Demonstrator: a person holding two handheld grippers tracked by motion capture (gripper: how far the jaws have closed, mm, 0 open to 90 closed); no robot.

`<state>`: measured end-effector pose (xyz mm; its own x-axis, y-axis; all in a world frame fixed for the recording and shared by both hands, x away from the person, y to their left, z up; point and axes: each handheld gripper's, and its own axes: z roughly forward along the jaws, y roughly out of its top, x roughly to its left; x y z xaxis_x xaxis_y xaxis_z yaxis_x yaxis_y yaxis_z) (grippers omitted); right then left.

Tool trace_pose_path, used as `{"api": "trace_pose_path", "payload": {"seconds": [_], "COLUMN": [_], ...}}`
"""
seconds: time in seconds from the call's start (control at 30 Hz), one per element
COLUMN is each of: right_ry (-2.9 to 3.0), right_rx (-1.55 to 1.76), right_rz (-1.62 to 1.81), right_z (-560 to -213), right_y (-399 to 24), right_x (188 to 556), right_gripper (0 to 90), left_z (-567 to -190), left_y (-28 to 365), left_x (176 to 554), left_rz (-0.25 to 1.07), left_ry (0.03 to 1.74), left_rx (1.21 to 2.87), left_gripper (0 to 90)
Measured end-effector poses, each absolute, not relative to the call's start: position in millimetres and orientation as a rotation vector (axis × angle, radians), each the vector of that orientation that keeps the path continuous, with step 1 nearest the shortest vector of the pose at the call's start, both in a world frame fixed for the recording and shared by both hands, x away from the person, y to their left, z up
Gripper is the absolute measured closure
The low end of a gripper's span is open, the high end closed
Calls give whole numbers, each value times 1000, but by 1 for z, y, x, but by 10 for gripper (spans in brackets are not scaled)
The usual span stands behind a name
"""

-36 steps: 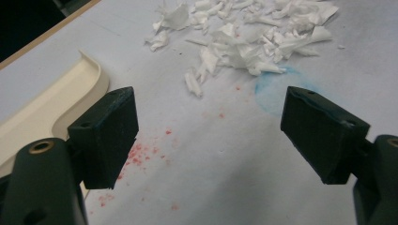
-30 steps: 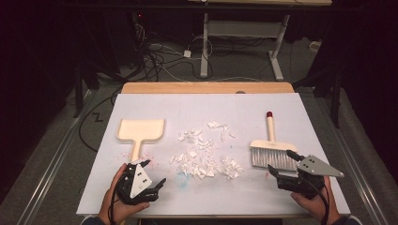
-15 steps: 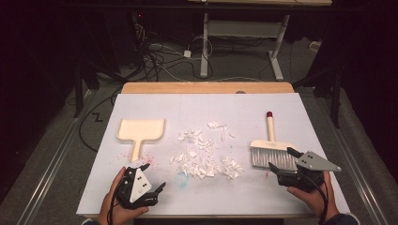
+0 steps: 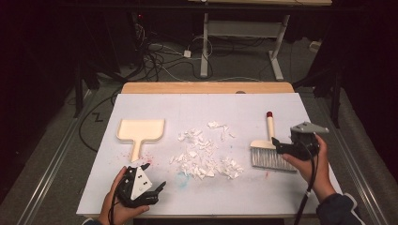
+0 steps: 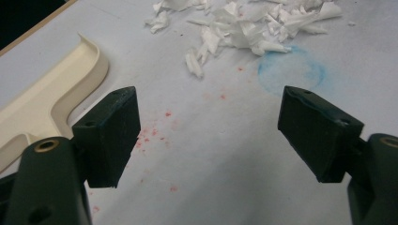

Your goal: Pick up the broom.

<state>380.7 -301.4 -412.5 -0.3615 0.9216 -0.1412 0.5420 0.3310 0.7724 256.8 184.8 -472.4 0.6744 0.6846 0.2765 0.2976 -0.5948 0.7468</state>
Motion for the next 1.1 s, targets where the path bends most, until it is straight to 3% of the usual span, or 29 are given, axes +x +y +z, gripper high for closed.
{"api": "trace_pose_path", "payload": {"seconds": [0.37,0.57,0.73,0.87,0.9,1.1], "right_ry": [2160,2165,2154,2169,2165,2158], "right_rx": [1533,1571,1555,1562,1539,1489], "right_rz": [628,660,693,726,712,702], "right_z": [-459,-460,-460,-459,-459,-461], "right_y": [-293,-294,-292,-297,-297,-295], "right_x": [462,469,469,472,473,471], "right_gripper": [321,401,586,633,707,709], "left_z": [-473,-475,-474,-475,-475,-475], "left_y": [188,186,185,184,184,183], "left_x": [258,258,257,260,261,264], "left_rz": [733,714,705,694,695,694], "left_ry": [766,761,749,748,753,764], "left_rx": [2214,2237,2234,2241,2239,2234], "left_gripper": [205,205,205,205,205,205]}}
